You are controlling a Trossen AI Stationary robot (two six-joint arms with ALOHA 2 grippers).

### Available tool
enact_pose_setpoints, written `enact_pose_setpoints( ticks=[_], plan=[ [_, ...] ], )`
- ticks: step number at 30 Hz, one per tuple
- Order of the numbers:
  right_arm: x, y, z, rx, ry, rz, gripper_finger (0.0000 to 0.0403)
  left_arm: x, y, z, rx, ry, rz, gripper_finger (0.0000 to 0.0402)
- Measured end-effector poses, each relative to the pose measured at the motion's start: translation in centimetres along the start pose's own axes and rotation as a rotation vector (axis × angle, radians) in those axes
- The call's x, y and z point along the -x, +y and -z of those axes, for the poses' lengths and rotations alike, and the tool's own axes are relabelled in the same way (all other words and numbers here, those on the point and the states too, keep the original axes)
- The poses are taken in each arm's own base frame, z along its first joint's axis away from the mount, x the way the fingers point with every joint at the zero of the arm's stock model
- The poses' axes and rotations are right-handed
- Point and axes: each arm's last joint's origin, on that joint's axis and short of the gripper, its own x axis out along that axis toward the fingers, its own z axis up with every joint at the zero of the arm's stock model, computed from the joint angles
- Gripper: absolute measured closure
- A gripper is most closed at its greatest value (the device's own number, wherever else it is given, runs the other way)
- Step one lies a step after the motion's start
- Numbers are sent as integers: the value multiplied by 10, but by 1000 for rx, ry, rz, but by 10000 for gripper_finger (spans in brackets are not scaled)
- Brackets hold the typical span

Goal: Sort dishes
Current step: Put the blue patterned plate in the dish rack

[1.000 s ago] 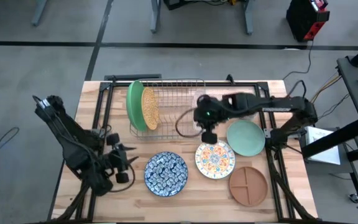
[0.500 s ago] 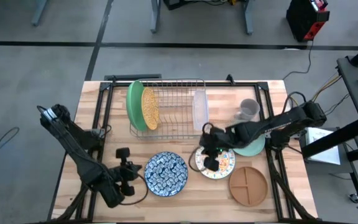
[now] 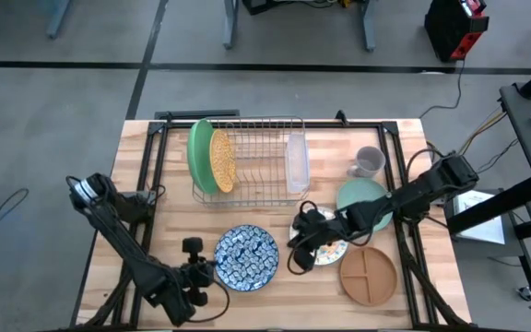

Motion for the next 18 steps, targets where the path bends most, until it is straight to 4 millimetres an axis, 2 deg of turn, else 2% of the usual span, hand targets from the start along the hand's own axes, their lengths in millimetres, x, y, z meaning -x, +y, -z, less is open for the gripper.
enact_pose_setpoints(
  ticks=[8,18],
  plan=[
    [-25,-5,14,-118,22,76,368,-21,-24,14,4,47,-15,401],
    [-39,-10,20,-188,-23,155,295,-39,-37,25,7,69,-48,401]
  ],
)
